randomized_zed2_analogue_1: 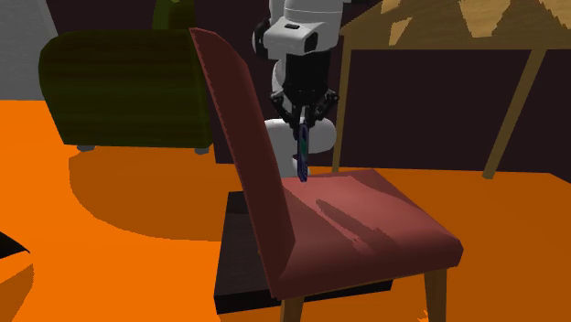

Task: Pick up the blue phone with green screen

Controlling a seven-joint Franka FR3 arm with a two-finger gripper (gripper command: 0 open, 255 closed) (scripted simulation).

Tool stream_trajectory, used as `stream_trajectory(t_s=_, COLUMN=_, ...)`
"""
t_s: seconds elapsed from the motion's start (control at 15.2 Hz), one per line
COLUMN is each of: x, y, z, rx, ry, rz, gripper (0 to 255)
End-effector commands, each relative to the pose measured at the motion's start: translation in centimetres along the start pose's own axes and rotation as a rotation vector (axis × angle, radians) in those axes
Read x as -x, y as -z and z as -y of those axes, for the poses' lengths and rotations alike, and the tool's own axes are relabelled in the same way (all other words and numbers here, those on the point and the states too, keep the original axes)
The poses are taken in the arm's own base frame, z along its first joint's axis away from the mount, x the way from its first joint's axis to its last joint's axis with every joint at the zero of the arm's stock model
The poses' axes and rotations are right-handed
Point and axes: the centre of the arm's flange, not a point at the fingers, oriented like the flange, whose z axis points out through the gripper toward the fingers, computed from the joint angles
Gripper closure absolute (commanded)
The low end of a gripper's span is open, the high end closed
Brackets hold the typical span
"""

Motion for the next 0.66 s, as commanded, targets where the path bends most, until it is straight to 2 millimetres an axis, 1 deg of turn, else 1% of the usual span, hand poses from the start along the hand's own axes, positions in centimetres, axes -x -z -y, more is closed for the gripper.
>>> stream_trajectory(t_s=0.0, x=0.2, y=1.2, z=0.0, rx=0.0, ry=0.0, rz=0.0, gripper=255)
stream_trajectory(t_s=0.46, x=1.1, y=4.8, z=0.0, rx=0.0, ry=0.0, rz=0.0, gripper=255)
stream_trajectory(t_s=0.59, x=1.1, y=4.9, z=0.0, rx=0.0, ry=0.0, rz=0.0, gripper=255)
